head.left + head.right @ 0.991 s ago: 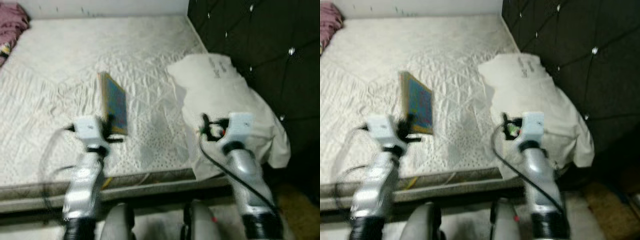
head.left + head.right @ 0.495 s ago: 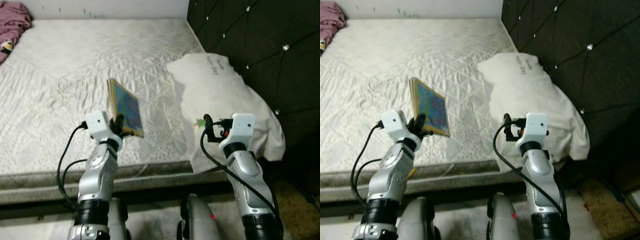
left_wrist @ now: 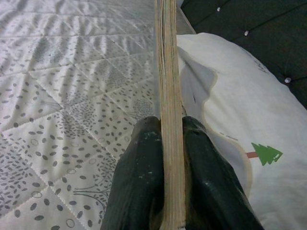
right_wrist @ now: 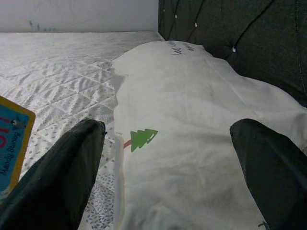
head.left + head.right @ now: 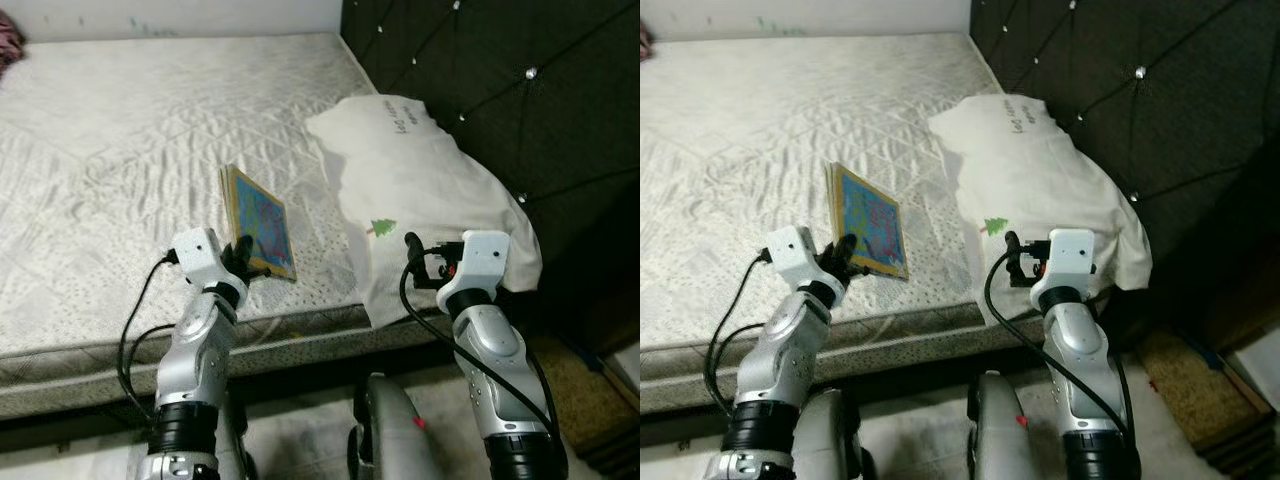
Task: Clean up the room
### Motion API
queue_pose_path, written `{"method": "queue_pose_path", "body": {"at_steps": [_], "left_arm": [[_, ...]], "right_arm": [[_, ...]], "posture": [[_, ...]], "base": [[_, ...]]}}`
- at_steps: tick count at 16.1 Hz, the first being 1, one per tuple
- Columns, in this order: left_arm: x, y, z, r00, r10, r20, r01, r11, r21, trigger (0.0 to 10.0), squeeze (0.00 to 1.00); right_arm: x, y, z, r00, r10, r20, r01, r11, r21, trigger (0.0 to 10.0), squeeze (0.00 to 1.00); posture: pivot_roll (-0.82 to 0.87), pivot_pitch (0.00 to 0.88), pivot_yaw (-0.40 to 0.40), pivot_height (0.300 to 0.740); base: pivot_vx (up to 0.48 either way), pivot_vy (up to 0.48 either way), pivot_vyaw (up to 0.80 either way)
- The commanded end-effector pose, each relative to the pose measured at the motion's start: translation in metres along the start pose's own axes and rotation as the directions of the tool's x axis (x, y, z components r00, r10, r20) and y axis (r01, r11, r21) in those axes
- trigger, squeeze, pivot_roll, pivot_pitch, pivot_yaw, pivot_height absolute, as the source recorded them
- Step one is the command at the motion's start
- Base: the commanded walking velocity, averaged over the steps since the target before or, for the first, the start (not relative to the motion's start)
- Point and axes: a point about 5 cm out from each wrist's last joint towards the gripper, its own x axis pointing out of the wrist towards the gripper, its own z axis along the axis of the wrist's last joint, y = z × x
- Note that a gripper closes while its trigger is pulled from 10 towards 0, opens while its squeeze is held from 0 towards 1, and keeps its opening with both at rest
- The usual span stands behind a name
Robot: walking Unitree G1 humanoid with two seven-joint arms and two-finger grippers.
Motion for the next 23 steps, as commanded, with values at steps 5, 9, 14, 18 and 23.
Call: {"method": "queue_pose_path", "body": {"at_steps": [5,9,14,18,23], "left_arm": [[0.001,-0.002,0.01,0.998,-0.011,0.057,0.013,0.999,-0.041,10.0,0.0],[0.003,0.001,0.014,0.997,-0.005,0.073,0.01,0.997,-0.072,10.0,0.0],[0.004,0.001,0.014,0.998,-0.007,0.069,0.013,0.997,-0.081,10.0,0.0],[0.007,-0.004,0.01,0.999,-0.006,0.039,0.009,0.995,-0.101,10.0,0.0],[0.016,-0.022,0.002,0.996,-0.082,-0.039,0.074,0.981,-0.177,10.0,0.0]], "right_arm": [[-0.001,-0.003,0.0,1.0,-0.012,-0.01,0.012,1.0,-0.005,10.0,0.0],[-0.001,-0.002,0.001,1.0,-0.008,-0.01,0.007,1.0,-0.012,10.0,0.0],[0.0,-0.001,0.003,1.0,-0.005,-0.001,0.005,1.0,-0.018,10.0,0.0],[0.0,-0.002,0.004,1.0,-0.007,0.002,0.007,1.0,-0.023,10.0,0.0],[-0.002,-0.001,0.006,1.0,-0.003,0.012,0.004,0.999,-0.036,10.0,0.0]], "posture": [[-0.13,0.076,-0.023,0.572],[-0.13,0.075,-0.024,0.572],[-0.13,0.088,-0.023,0.572],[-0.13,0.092,-0.022,0.572],[-0.15,0.098,-0.023,0.532]], "base": [[0.0,0.0,0.0],[0.13,0.0,0.0],[0.277,0.0,0.0],[0.064,0.0,0.0],[0.0,0.0,0.0]]}}
